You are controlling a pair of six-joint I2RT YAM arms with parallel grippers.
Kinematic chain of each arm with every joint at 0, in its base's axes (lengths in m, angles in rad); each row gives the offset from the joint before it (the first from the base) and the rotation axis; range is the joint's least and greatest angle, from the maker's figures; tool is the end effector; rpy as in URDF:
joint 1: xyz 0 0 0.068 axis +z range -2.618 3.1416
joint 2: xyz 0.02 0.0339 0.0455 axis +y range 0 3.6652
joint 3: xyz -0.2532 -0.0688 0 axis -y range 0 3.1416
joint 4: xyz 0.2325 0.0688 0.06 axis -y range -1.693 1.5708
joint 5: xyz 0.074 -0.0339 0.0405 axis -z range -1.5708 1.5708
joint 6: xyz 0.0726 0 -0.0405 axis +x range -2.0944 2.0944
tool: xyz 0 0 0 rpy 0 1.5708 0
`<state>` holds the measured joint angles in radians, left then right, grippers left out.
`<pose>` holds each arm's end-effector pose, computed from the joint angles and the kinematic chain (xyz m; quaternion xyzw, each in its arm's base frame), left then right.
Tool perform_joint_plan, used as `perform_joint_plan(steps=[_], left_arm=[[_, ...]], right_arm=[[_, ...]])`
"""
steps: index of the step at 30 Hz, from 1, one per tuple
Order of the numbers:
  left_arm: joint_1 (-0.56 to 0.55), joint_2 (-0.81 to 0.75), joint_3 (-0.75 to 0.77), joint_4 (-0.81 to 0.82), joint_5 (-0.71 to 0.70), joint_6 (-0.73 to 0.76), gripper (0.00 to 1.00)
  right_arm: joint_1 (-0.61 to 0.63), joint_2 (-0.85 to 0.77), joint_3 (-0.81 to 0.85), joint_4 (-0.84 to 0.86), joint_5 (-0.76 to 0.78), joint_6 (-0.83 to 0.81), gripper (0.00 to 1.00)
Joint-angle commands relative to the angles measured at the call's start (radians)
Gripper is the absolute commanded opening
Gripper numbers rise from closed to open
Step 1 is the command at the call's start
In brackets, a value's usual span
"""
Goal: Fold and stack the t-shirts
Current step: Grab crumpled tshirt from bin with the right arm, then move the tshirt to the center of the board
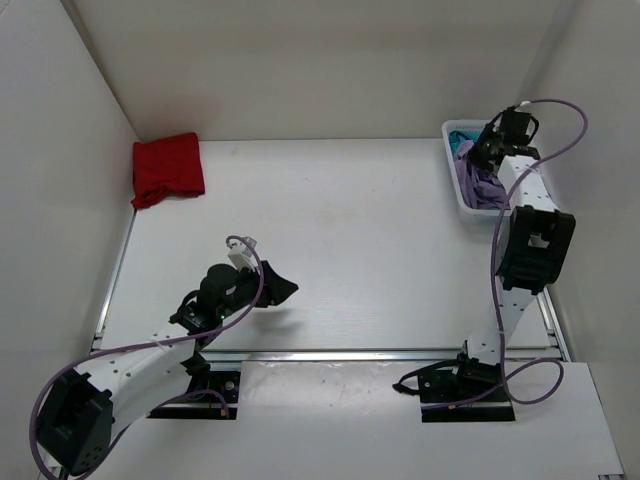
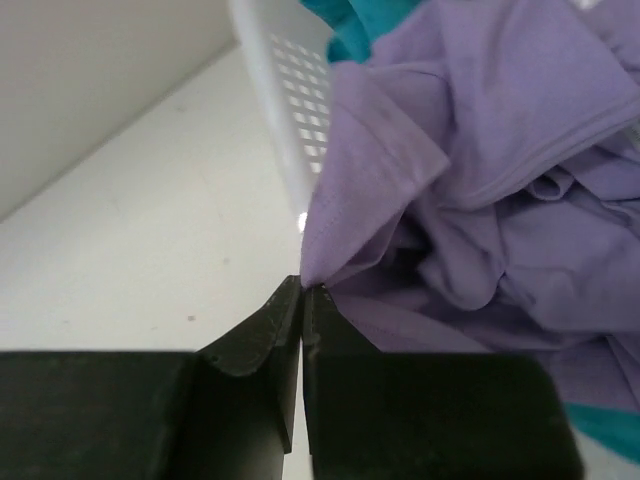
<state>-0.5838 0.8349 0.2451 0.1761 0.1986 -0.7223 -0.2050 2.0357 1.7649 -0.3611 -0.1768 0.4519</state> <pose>0.1670 -0.1275 0.1634 -0.0036 0.8349 -0.3965 0.3817 0.4833 -0.0874 0.2495 0.2488 0.8537 0.1336 0.4375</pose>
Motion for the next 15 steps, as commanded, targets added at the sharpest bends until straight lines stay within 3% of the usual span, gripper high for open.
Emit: perform_joint_plan(steps=[1,7,11,15], left_arm=[[0.019,-0.003,0.062,-0.010,0.025,0.012,0.61],[0.053,0.021,0.117,-0.018,0.044,0.029,0.61],[0.091,0.043,0.125,-0.006,0.094,0.023,0.61],[0.154,0.047,0.143,-0.006,0.124,0.020,0.61]], right_arm=[[0.009,-0.274,-0.022,0.119,-0.009,-0.008,0.00],[0.052,-0.586,-0.013,0.159,-0.040,-0.051,0.00],[0.088,-0.672,0.096,0.154,-0.125,-0.065,0.00],[0.228,-0.706,0.223,0.169,-0.249,-0.100,0.00]])
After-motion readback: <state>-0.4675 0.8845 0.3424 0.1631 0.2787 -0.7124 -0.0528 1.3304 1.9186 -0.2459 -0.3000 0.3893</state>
